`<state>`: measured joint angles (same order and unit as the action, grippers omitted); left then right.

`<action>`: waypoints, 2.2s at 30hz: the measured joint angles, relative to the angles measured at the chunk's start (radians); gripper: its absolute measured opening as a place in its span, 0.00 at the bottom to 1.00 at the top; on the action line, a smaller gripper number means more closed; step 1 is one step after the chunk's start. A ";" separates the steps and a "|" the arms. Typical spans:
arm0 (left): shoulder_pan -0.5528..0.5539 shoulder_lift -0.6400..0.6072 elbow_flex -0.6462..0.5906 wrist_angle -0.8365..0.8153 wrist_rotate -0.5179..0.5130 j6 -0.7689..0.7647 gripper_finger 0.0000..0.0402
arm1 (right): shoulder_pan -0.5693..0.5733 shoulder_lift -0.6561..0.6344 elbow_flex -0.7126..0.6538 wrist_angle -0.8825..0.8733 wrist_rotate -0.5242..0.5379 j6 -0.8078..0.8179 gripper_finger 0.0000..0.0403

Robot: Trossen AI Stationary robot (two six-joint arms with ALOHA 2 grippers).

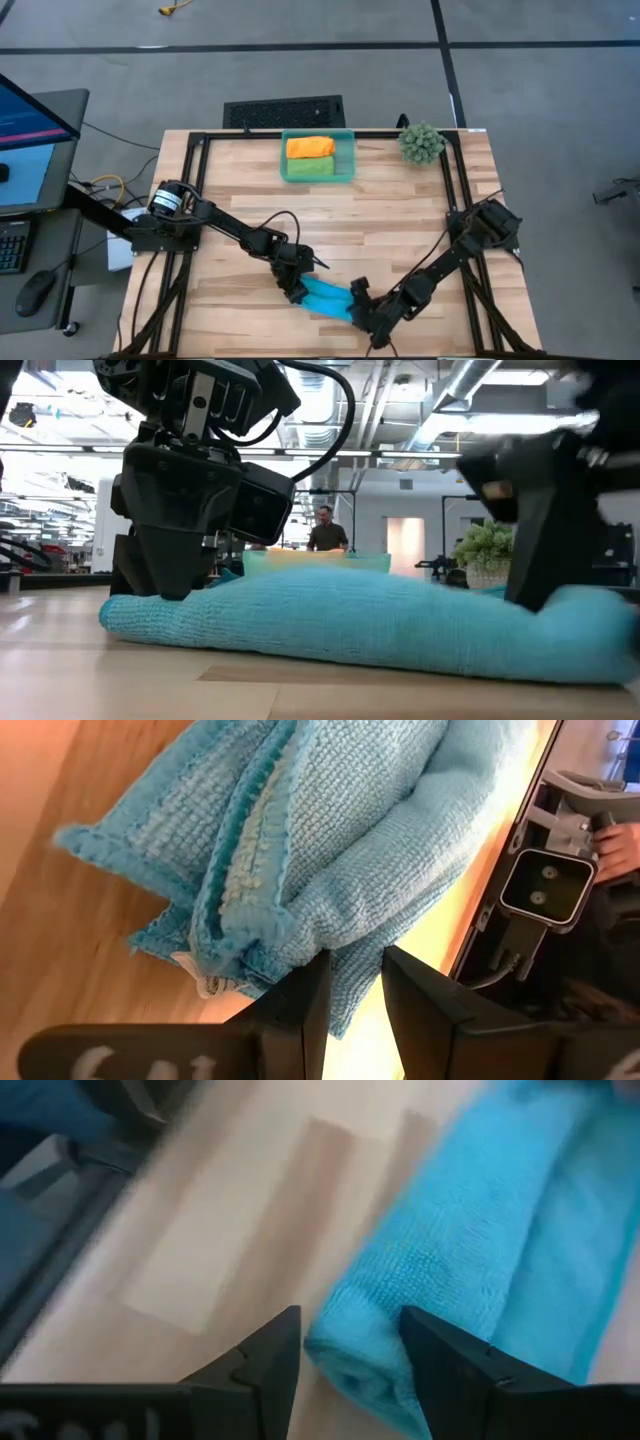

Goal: Roll microfiber towels into tight, uniform cylinder then place into a basket
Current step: Roll the blue microfiber cloth

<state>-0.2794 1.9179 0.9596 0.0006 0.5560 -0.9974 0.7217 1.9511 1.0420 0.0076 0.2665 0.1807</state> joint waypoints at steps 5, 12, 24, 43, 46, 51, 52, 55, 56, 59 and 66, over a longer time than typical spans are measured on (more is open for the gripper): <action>0.000 -0.001 0.001 -0.004 0.006 0.002 0.22 | -0.017 0.018 0.000 -0.001 -0.006 0.077 0.48; -0.006 -0.001 0.000 0.010 -0.001 0.061 0.22 | -0.038 0.028 0.005 -0.061 -0.025 0.172 0.45; -0.049 -0.009 0.002 0.020 -0.139 0.312 0.22 | -0.062 0.028 0.003 -0.078 -0.076 0.268 0.07; -0.263 -0.247 0.000 -0.202 -0.739 0.716 0.22 | -0.063 0.028 0.000 -0.073 -0.083 0.344 0.06; -0.328 -0.247 0.000 -0.178 -0.869 0.824 0.22 | -0.063 0.028 0.000 -0.073 -0.085 0.344 0.07; -0.399 -0.242 0.000 -0.146 -0.963 0.931 0.22 | -0.063 0.028 0.000 -0.073 -0.086 0.345 0.05; -0.405 -0.229 0.000 -0.127 -0.955 0.943 0.22 | -0.063 0.028 0.000 -0.073 -0.086 0.345 0.05; -0.419 -0.180 0.000 -0.095 -0.886 0.976 0.22 | -0.064 0.028 -0.001 -0.070 -0.086 0.345 0.06; -0.419 -0.163 0.001 -0.083 -0.868 0.978 0.22 | -0.065 0.028 -0.001 -0.070 -0.089 0.345 0.07; -0.417 -0.121 0.009 -0.104 -0.855 0.963 0.25 | -0.064 0.028 -0.002 -0.062 -0.089 0.351 0.07; -0.417 -0.080 0.043 -0.120 -0.921 0.957 0.41 | -0.065 0.028 -0.002 -0.058 -0.089 0.368 0.06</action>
<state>-0.6968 1.8378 1.0025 -0.1191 -0.3649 -0.0407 0.6564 1.9793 1.0405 -0.0507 0.1778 0.5483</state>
